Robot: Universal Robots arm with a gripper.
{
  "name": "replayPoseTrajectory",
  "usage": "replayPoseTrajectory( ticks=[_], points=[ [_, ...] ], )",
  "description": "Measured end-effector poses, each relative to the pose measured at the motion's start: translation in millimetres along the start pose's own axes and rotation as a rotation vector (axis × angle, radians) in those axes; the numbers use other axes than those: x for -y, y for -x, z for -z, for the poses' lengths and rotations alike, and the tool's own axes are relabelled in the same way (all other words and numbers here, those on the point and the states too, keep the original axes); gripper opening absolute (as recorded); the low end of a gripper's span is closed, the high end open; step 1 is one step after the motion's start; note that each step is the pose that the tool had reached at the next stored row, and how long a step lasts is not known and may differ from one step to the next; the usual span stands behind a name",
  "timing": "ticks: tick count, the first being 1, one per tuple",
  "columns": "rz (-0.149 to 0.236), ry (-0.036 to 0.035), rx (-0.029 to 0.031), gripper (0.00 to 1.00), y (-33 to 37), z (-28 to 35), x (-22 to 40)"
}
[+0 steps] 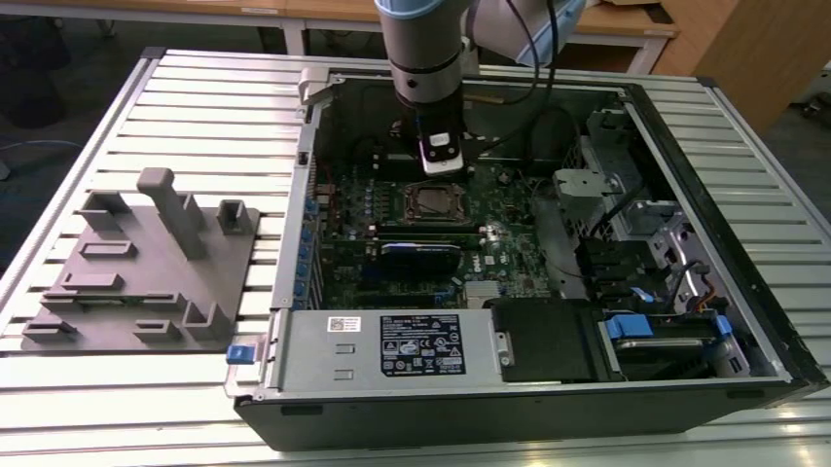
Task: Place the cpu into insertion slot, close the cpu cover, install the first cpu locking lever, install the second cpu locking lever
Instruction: 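Install the first cpu locking lever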
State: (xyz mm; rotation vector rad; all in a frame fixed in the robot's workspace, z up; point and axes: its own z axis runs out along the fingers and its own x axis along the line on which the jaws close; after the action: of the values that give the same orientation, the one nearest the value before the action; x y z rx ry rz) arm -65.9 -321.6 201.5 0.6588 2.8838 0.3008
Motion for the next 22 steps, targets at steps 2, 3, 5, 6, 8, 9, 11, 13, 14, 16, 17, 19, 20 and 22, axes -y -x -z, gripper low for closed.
replayPoseTrajectory(
  ticks=[2,3,5,6,8,9,11,13,14,16,17,19,20,22],
  points=[
    [-0.008,-0.0024,0.0065,0.10,-0.7,-1.5,-0.2],
    [-0.010,-0.0026,0.0078,0.10,-1.5,-2.0,-0.7],
    [-0.013,-0.0027,0.0088,0.10,-3.7,-2.8,-2.8],
    [-0.015,-0.0030,0.0092,0.10,-4.6,-3.0,-3.8],
    [-0.017,-0.0034,0.0098,0.10,-6.0,-3.3,-5.4],
    [-0.018,-0.0034,0.0102,0.10,-6.4,-3.5,-5.7],
    [-0.019,-0.0043,0.0131,0.10,-6.7,-4.0,-5.7],
    [-0.019,-0.0084,0.0213,0.10,-6.9,-5.3,-5.4],
    [-0.019,-0.0112,0.0258,0.10,-7.0,-6.1,-5.2],
    [-0.016,-0.0199,0.0354,0.10,-7.1,-7.0,-5.1],
    [-0.015,-0.0228,0.0381,0.10,-7.2,-7.2,-5.1],
    [-0.014,-0.0255,0.0406,0.10,-7.6,-7.9,-5.5],
    [-0.014,-0.0262,0.0410,0.10,-7.9,-8.3,-5.9],
    [-0.014,-0.0264,0.0416,0.10,-8.6,-9.4,-6.4]
  ],
)
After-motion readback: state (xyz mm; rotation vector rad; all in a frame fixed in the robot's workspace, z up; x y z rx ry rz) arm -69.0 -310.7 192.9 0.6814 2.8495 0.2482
